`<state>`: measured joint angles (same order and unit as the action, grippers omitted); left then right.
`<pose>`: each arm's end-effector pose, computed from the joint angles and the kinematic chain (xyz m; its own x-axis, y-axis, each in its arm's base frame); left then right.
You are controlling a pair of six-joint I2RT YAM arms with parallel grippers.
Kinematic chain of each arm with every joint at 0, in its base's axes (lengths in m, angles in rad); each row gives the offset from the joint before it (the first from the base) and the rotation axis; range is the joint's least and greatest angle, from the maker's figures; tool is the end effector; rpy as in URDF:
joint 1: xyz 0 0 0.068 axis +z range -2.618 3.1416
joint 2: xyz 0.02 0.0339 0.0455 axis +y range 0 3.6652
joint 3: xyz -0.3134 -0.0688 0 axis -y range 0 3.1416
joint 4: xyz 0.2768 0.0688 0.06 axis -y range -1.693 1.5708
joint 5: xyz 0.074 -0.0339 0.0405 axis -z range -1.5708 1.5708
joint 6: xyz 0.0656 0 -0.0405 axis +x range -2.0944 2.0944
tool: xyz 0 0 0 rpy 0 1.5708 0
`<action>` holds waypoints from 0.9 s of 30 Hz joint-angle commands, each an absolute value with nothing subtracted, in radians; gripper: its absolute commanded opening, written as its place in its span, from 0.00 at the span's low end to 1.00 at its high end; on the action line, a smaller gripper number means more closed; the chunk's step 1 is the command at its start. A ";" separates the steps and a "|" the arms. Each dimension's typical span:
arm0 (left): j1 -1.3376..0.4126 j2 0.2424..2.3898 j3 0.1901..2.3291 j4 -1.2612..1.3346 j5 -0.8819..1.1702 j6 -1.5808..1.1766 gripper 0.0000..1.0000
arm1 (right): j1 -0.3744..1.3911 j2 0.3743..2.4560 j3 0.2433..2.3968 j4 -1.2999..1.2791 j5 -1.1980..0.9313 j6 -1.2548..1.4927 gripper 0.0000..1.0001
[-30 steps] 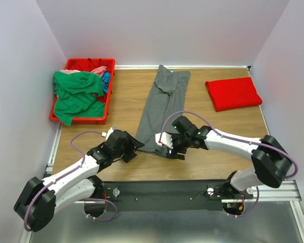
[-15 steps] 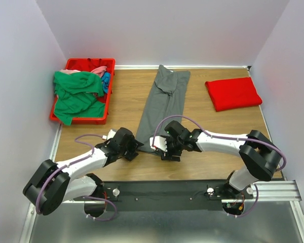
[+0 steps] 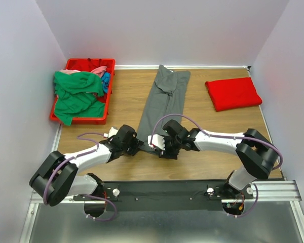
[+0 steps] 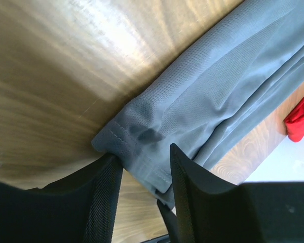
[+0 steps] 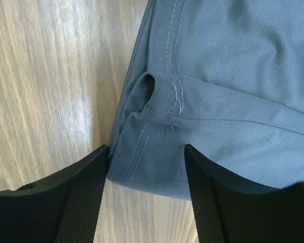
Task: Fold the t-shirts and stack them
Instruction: Fold the tshirt
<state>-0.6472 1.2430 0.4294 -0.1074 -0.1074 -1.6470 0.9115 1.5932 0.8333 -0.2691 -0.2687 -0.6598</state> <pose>0.1934 -0.1373 0.1394 -0.4978 -0.8664 -0.0390 -0.6751 0.4153 -0.6098 0.1944 0.2792 0.1621 0.1038 -0.8308 -0.5469 -0.9901 -0.0340 -0.1364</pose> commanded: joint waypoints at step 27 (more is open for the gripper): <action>-0.629 1.160 0.334 -0.032 -0.186 -1.486 0.00 | 0.930 1.605 0.810 -0.273 -0.342 -0.657 0.00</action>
<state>-0.6361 1.1778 0.3527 -0.0525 -0.1425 -1.5112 0.9230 1.6081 0.8272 -0.2291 -0.3023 -0.6479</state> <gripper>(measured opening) 0.018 0.022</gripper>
